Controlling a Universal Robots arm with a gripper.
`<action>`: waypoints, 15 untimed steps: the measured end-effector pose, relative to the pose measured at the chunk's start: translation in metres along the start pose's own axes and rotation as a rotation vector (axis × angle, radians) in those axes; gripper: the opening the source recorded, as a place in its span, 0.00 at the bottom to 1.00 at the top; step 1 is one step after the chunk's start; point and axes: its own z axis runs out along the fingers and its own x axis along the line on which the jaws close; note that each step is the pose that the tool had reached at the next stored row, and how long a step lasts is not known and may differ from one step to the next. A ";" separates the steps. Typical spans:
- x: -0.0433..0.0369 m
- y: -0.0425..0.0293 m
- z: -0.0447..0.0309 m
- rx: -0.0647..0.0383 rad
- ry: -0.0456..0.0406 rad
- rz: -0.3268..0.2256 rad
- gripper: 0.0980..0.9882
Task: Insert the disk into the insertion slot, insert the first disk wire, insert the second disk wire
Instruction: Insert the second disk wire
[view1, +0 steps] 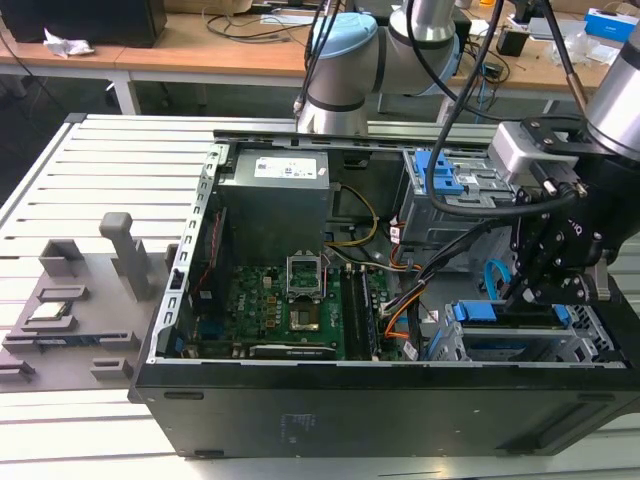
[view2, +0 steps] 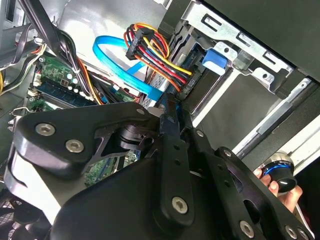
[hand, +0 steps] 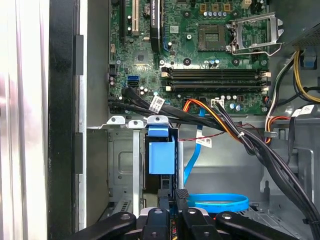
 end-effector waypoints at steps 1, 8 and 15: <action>0.0000 0.0000 0.0003 0.000 -0.0003 0.000 0.07; -0.0001 -0.0001 0.0008 0.000 -0.0012 0.000 0.15; -0.0013 0.0007 -0.0162 0.000 0.0011 0.000 0.15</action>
